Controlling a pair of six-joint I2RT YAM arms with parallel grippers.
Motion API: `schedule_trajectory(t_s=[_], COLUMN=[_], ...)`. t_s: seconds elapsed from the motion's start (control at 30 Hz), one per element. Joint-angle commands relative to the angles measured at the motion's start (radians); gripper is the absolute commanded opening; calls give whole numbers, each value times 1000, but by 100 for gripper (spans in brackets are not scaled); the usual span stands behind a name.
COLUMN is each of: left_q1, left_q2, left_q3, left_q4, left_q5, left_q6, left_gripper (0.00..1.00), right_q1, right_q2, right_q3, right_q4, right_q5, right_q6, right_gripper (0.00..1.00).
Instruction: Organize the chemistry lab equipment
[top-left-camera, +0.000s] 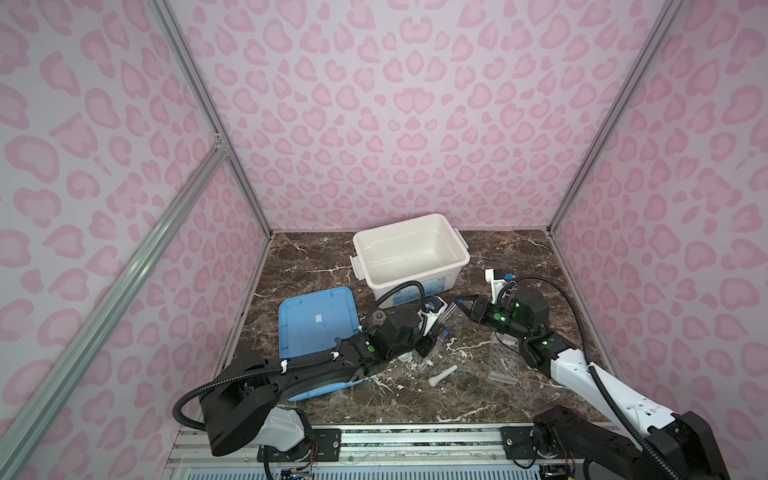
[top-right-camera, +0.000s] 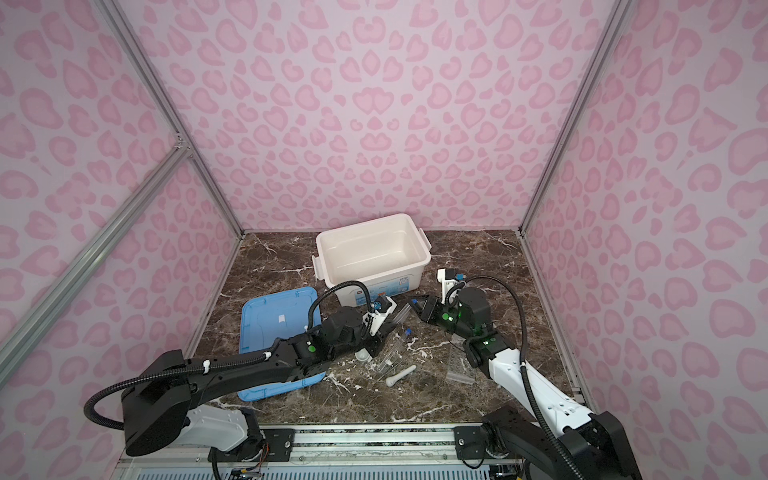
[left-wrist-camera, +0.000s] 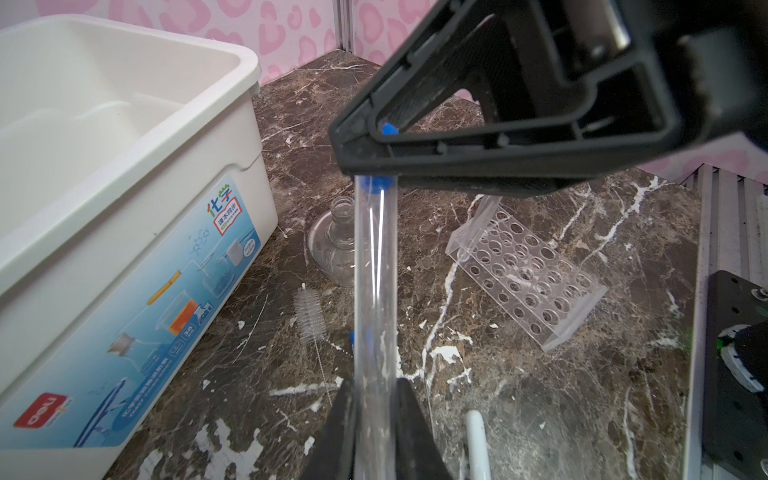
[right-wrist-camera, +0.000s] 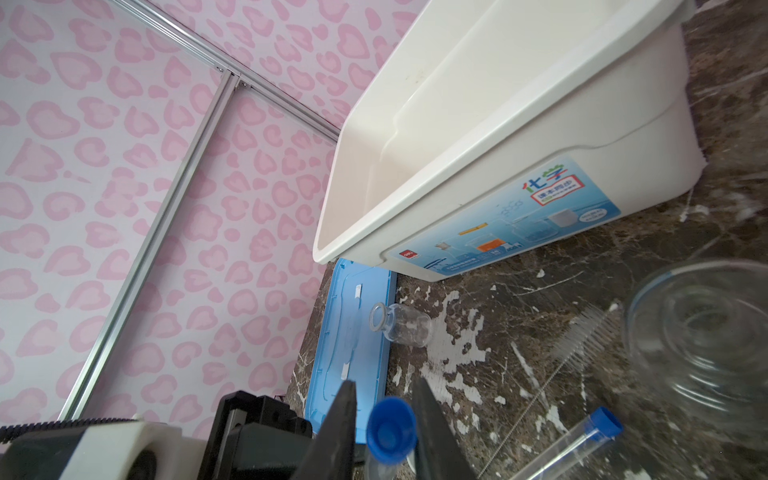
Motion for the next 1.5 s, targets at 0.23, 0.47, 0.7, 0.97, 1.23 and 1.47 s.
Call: schedule_trajectory(t_s=[0.23,0.47,0.7,0.97,1.23,1.47], left_q1=[0,1,1,0,2,3], left_q2=[7,8,-26,-111,-96,-70], left_q3=[11,8,-31,-107,-103,-92], left_q4=[27,30,69,103,48,13], left_q5=[-8,-25,-116,-267,-347,-379], left_q6=[14,7,-28,-71,-134,-171], left_gripper=[13,26,65,99,98,98], right_q1=[2,3,15,114,365,501], right_q2=[-4,-32,-110,-245,-332,-409], right_q3=[2,9,12,77,121,94], right_q4=[-17,-72,-160,-413,-568,-659], right_q5=[-15,14,113,396,820,1089], right_q6=[-24,-58,-117,-244,-355,-362], right_gripper=[20,17,16,15,15,13])
